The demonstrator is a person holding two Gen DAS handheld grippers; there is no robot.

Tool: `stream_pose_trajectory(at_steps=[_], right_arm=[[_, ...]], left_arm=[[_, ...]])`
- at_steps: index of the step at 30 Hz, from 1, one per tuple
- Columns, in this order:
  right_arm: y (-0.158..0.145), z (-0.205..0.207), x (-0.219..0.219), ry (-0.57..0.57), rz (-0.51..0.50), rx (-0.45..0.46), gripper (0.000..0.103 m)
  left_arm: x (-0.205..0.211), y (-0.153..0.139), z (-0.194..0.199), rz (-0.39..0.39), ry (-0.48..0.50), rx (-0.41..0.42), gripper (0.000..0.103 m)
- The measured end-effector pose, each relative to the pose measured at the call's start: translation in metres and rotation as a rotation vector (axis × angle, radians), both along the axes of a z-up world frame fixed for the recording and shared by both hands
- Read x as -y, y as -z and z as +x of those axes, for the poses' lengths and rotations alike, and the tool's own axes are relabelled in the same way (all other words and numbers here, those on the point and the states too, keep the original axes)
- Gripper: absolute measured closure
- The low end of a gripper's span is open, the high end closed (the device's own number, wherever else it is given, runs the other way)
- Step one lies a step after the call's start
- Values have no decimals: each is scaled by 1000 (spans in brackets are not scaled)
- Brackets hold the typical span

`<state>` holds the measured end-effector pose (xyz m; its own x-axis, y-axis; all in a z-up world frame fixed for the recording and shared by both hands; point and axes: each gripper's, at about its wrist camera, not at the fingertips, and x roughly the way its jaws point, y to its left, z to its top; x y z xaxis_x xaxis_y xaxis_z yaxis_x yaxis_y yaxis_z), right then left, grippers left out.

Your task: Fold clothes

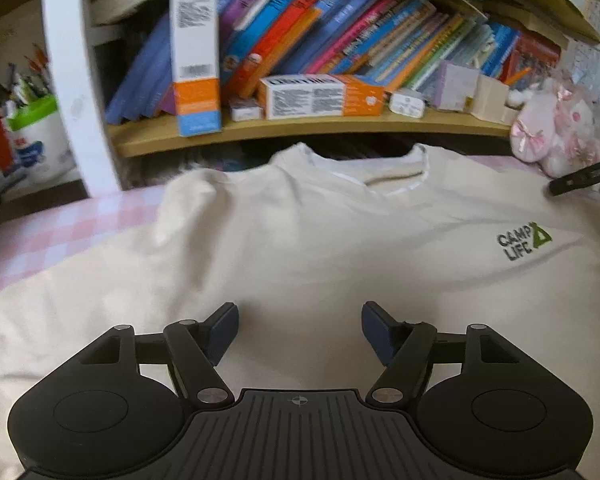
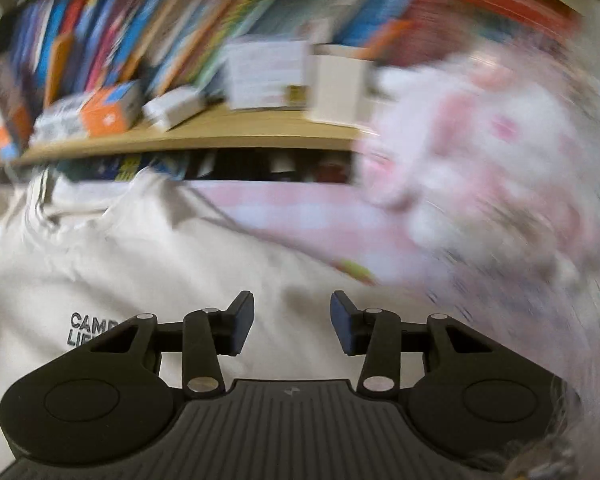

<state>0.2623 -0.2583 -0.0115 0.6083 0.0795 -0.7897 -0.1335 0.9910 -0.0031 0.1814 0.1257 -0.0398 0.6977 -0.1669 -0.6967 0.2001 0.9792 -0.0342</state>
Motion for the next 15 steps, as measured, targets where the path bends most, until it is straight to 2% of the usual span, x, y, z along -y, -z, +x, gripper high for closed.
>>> stream_pose_trajectory(at_steps=[2, 5, 7, 9, 15], right_arm=[[8, 21, -14, -53, -45, -14, 63], [21, 43, -16, -75, -68, -57, 69], [26, 48, -12, -80, -56, -69, 84], [30, 53, -9, -86, -44, -80, 91], [39, 77, -13, -15, -108, -11, 92]], left_arm=[[-12, -7, -2, 13, -30, 10, 33], [-32, -13, -5, 25, -86, 21, 33], [-45, -15, -4, 31, -122, 24, 33], [-56, -17, -2, 36, -155, 25, 33], [-70, -22, 27, 96, -177, 32, 33]])
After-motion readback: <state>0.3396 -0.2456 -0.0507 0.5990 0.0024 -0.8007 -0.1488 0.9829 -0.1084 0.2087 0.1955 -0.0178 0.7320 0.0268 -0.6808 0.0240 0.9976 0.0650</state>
